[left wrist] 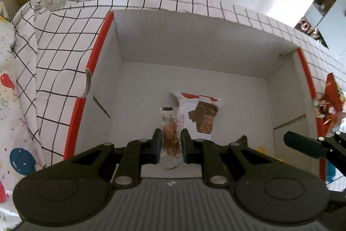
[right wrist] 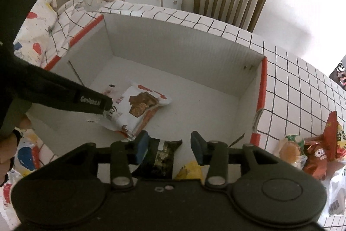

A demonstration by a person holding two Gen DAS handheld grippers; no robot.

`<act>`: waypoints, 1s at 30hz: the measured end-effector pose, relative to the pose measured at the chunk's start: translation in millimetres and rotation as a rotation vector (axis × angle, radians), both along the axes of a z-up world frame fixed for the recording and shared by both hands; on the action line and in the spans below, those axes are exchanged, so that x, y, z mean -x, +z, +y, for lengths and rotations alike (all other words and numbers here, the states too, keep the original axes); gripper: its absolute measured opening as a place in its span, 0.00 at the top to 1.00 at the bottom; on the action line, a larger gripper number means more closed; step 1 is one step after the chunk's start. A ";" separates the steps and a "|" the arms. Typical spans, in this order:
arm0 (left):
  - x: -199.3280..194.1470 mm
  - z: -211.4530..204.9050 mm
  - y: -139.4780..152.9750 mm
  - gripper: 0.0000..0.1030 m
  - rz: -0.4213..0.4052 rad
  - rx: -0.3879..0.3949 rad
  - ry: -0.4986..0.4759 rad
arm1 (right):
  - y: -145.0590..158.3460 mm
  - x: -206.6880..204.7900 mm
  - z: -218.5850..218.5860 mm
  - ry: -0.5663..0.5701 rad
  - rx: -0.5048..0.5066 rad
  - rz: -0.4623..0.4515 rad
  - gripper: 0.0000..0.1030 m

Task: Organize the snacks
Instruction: 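Open both grippers to drop the clear snack and green packet into the box, then move both tools back toward the remaining snack pile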

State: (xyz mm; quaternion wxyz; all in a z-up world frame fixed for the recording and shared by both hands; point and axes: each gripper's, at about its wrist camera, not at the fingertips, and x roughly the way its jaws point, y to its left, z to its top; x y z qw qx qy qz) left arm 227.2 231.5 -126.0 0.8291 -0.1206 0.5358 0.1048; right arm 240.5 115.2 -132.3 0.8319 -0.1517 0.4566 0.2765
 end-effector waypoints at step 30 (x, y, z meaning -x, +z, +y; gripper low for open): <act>50.5 -37.5 49.1 0.19 -0.132 -0.087 0.020 | 56.1 33.9 -49.5 0.006 -0.123 -0.062 0.44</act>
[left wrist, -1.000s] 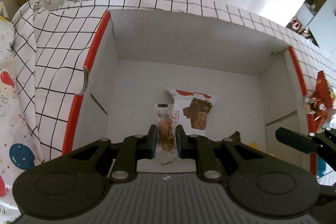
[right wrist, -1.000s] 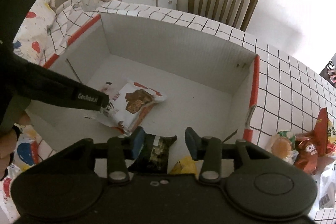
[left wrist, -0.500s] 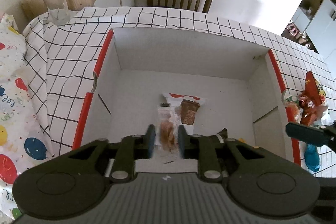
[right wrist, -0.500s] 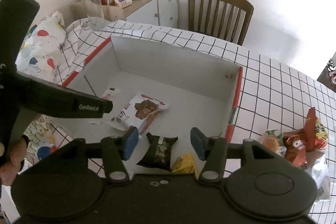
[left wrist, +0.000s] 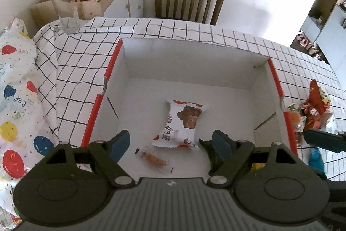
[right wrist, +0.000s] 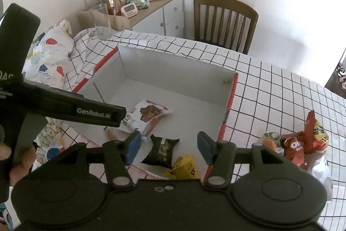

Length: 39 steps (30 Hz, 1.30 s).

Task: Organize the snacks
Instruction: 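Move both tools back toward the remaining snack pile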

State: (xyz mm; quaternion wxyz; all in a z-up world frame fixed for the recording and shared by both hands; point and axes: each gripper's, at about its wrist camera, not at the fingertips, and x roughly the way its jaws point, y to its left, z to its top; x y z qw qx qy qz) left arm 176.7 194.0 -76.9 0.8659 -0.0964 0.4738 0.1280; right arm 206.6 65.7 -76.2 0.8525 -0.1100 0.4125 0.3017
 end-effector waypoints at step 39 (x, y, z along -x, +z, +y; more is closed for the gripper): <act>-23.9 -198.8 -1.0 0.07 -0.107 0.034 -0.267 | -4.8 40.7 -225.4 -0.248 -0.107 -0.076 0.00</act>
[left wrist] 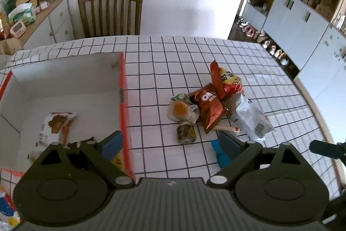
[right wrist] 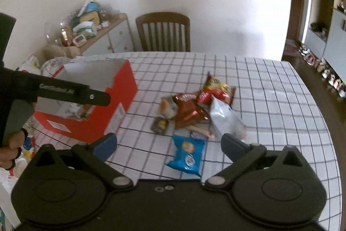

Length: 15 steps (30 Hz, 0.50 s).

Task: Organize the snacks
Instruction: 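Move both tools back toward the remaining snack pile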

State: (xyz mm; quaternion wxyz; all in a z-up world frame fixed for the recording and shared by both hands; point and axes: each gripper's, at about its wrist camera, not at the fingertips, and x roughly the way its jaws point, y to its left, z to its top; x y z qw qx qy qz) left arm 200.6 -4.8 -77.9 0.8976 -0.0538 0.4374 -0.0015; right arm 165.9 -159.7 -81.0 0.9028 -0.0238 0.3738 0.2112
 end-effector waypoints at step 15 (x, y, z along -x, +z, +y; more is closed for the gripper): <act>-58.8 -33.5 -56.7 0.07 0.127 -0.072 0.044 | -45.1 -35.0 -16.3 -0.054 0.017 0.092 0.04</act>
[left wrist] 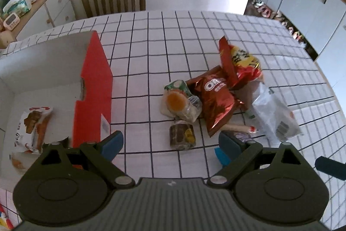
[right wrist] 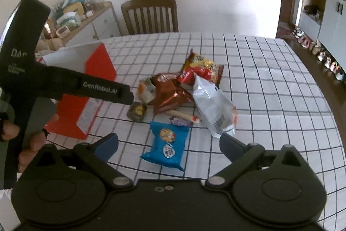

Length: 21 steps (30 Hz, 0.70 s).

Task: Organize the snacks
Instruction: 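Move both tools back toward the remaining snack pile, then grasp the dark chocolate snack with the left gripper while the right grasps the blue cookie packet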

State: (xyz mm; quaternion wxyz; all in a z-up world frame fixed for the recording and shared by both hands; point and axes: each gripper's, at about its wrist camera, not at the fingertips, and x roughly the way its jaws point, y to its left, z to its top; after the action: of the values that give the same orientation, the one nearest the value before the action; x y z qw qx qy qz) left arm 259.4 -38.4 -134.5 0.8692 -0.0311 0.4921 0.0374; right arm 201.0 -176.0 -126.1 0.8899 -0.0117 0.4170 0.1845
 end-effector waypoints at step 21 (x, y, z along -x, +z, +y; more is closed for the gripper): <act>-22.0 -12.4 -31.4 0.39 0.051 0.017 0.006 | -42.0 -33.8 22.3 0.003 -0.005 0.097 0.30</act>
State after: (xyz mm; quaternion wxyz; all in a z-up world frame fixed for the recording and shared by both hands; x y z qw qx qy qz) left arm 281.4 -50.8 -165.9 0.8560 -0.0388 0.5143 0.0365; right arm 234.8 -153.6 -168.2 0.8683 -0.0012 0.4594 0.1871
